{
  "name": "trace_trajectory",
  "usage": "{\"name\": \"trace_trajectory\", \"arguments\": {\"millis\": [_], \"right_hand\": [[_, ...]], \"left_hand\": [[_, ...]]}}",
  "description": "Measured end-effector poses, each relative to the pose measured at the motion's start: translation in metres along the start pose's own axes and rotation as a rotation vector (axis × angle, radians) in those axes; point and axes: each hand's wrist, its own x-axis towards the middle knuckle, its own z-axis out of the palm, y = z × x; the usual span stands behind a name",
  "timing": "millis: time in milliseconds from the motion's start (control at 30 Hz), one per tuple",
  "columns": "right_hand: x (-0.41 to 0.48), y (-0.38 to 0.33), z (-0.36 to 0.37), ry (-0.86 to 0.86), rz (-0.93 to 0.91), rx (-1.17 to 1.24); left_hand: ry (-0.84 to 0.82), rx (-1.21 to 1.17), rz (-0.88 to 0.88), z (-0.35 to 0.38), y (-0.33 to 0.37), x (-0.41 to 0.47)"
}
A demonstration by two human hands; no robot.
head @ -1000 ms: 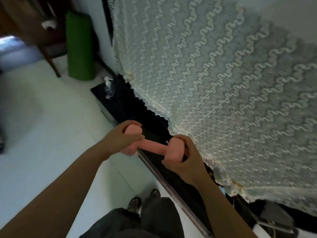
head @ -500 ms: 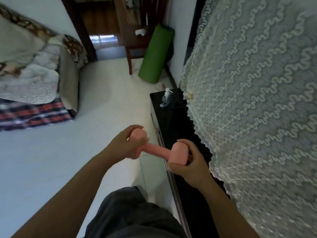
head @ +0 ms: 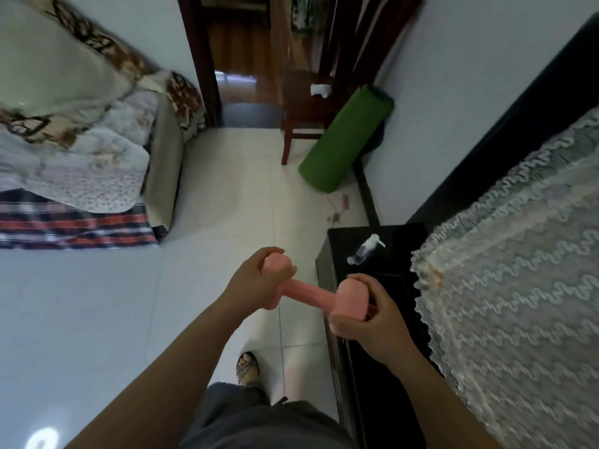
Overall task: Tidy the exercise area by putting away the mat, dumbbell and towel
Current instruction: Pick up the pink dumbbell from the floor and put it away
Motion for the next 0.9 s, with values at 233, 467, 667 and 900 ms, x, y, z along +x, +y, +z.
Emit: {"name": "trace_trajectory", "arguments": {"millis": [233,467,667,900], "right_hand": [[0.115,-0.052,0.027,-0.015,0.028,0.021],[0.238,-0.077,0.011,0.025,0.054,-0.036],[0.36,-0.114,-0.016,-0.002,0.038,-0.025],[0.47,-0.167,-0.041,-0.068,0.026,0.015]], "left_hand": [[-0.032,0.059,-0.037,-0.06,0.045,0.116],[-0.09,0.13,-0.079,-0.069,0.085,0.237],[-0.052,0.157,-0.105,-0.076,0.153,0.339],[-0.027,0.131,-0.093,-0.091,0.226,0.429]]}}
